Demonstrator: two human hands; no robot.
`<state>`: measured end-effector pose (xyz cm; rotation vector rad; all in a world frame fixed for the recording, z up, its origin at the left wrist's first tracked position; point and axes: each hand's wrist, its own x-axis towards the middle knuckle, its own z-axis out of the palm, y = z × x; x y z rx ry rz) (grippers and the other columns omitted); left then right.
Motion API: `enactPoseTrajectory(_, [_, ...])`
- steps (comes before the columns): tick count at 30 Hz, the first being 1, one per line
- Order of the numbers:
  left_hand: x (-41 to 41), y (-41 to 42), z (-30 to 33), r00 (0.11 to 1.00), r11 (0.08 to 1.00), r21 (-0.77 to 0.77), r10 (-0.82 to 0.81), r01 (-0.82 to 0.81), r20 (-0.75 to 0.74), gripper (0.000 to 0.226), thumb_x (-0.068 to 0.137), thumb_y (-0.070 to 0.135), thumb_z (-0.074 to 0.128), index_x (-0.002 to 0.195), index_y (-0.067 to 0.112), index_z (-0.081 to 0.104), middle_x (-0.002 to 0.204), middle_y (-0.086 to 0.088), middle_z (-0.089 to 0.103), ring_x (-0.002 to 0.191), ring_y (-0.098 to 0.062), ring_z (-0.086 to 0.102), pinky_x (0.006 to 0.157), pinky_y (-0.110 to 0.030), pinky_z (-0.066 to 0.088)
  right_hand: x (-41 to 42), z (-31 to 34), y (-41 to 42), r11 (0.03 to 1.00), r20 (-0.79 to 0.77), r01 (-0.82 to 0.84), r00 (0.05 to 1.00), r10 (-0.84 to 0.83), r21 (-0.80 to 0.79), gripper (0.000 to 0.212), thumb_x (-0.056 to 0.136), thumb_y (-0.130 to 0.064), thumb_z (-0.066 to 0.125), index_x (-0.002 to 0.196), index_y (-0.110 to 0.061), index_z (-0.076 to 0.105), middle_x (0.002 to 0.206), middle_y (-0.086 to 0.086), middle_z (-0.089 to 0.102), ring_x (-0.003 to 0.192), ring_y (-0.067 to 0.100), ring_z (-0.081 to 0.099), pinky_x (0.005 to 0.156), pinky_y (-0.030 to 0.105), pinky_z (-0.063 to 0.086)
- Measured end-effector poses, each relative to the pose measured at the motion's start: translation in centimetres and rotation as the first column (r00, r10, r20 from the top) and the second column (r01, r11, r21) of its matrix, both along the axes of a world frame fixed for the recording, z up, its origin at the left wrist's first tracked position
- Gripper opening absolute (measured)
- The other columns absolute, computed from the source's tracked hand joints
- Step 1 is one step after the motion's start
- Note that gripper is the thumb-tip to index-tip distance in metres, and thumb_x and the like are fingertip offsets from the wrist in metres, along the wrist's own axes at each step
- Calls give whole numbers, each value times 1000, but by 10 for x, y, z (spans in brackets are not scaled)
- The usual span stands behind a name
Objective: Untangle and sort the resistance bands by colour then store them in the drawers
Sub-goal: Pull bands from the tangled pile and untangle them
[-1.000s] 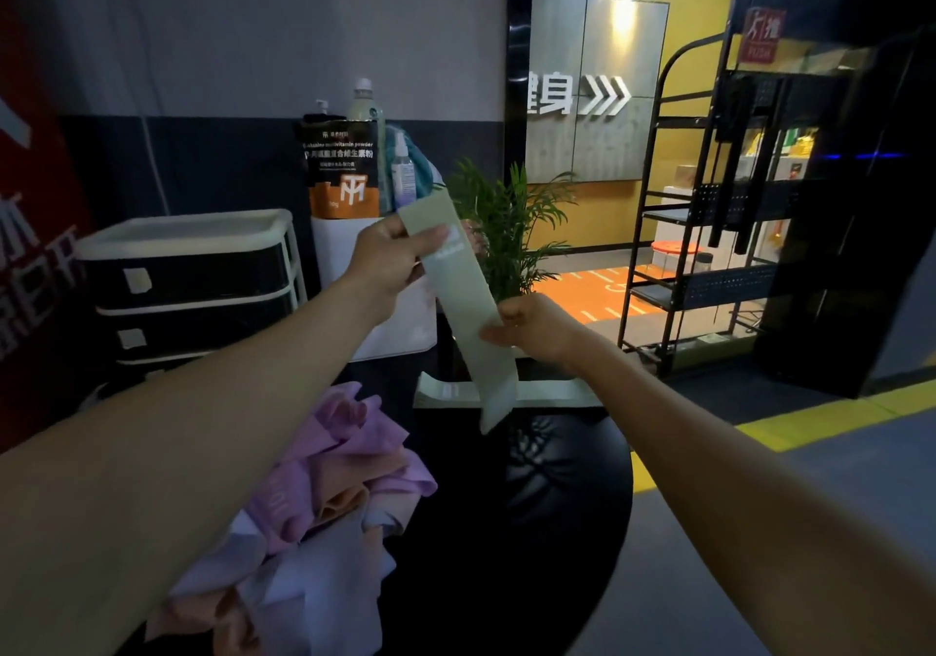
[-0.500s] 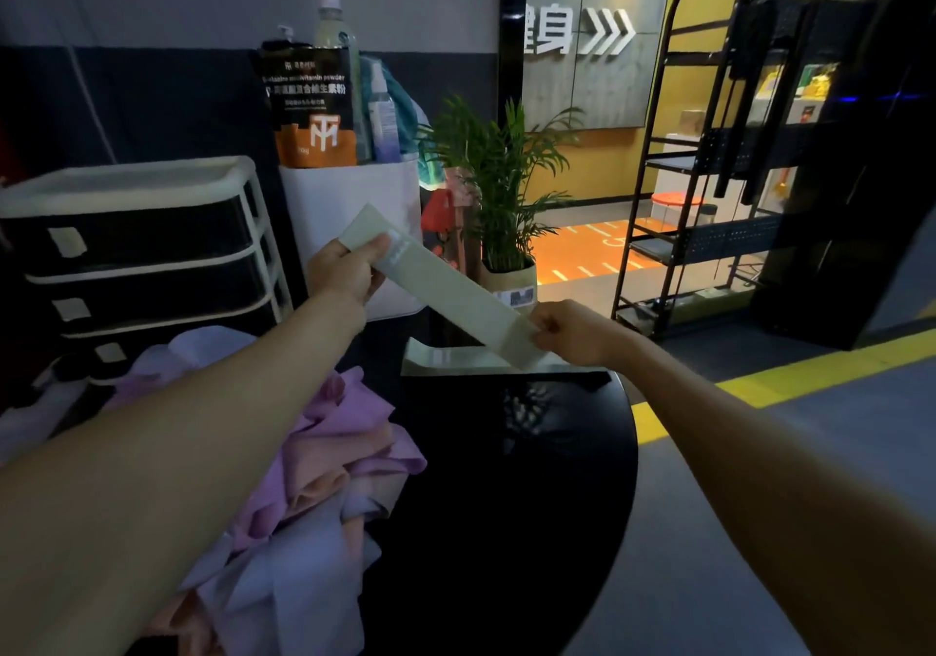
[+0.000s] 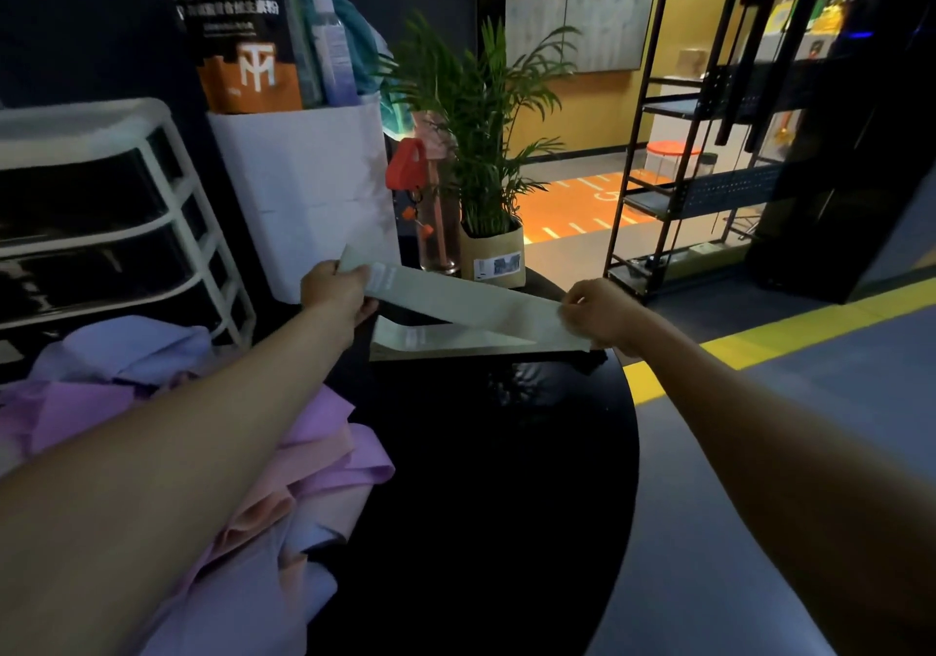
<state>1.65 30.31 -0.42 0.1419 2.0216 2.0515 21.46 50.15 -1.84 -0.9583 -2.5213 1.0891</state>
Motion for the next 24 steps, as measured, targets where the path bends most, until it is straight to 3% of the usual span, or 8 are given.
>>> enactPoseTrajectory(3, [-7,5,-11,998,982,-189,-40,29,-54,9,94,10,47,95,9,57,101,-12,59,70,-16,57,41,-19,50,-7,-6,17,984,-95,177,980,-175,16,3,87,-12,60,85,-10,61,104,15,62,92,29,59,83,40,53])
enactPoseTrajectory(5, [-10,8,-17,987,941,-335,-100,54,-123,15,93,10,46,84,9,58,93,-13,60,63,-17,56,38,-16,47,-10,-11,28,961,-109,271,958,-264,54,15,85,-11,62,100,-7,61,114,16,60,106,30,56,93,42,48])
enactPoseTrajectory(7, [-12,10,-22,969,883,-466,-163,59,-187,21,91,11,50,70,10,55,85,-12,58,60,-20,54,48,-21,50,-12,-17,36,940,-128,323,942,-309,110,26,85,-10,62,110,-3,59,115,17,60,107,30,55,92,39,47])
enactPoseTrajectory(10, [-16,10,-26,938,777,-629,-240,31,-250,18,85,12,56,69,6,59,78,-13,57,72,-27,56,72,-34,52,-14,-27,41,926,-149,339,937,-315,170,21,86,-8,60,106,-2,60,111,17,61,104,29,56,90,38,47])
enactPoseTrajectory(13, [-21,10,-31,911,713,-701,-302,20,-281,11,80,10,61,79,1,67,77,-15,59,73,-26,56,71,-33,48,-18,-37,45,917,-126,347,936,-328,195,16,86,-5,57,101,-6,61,106,15,62,99,29,57,88,42,50])
enactPoseTrajectory(15, [-22,11,-34,904,700,-713,-326,33,-278,3,78,10,63,75,10,65,77,-11,58,70,-23,53,67,-28,42,-20,-41,47,908,-120,353,935,-334,224,17,85,-6,55,101,-9,61,105,15,62,97,29,58,87,45,50])
enactPoseTrajectory(19, [-27,13,-40,887,645,-763,-367,25,-281,12,77,10,64,69,17,59,79,-6,57,72,-21,52,67,-25,39,-22,-48,47,890,-113,349,937,-330,293,17,86,-7,51,100,-11,60,104,14,62,94,30,57,82,42,50])
enactPoseTrajectory(24, [-30,15,-50,871,646,-763,-387,22,-303,7,75,8,69,81,12,66,97,-6,65,93,-23,59,75,-25,43,-23,-53,45,862,-76,314,948,-310,397,19,87,-6,47,101,-5,60,103,17,63,94,34,58,81,46,51])
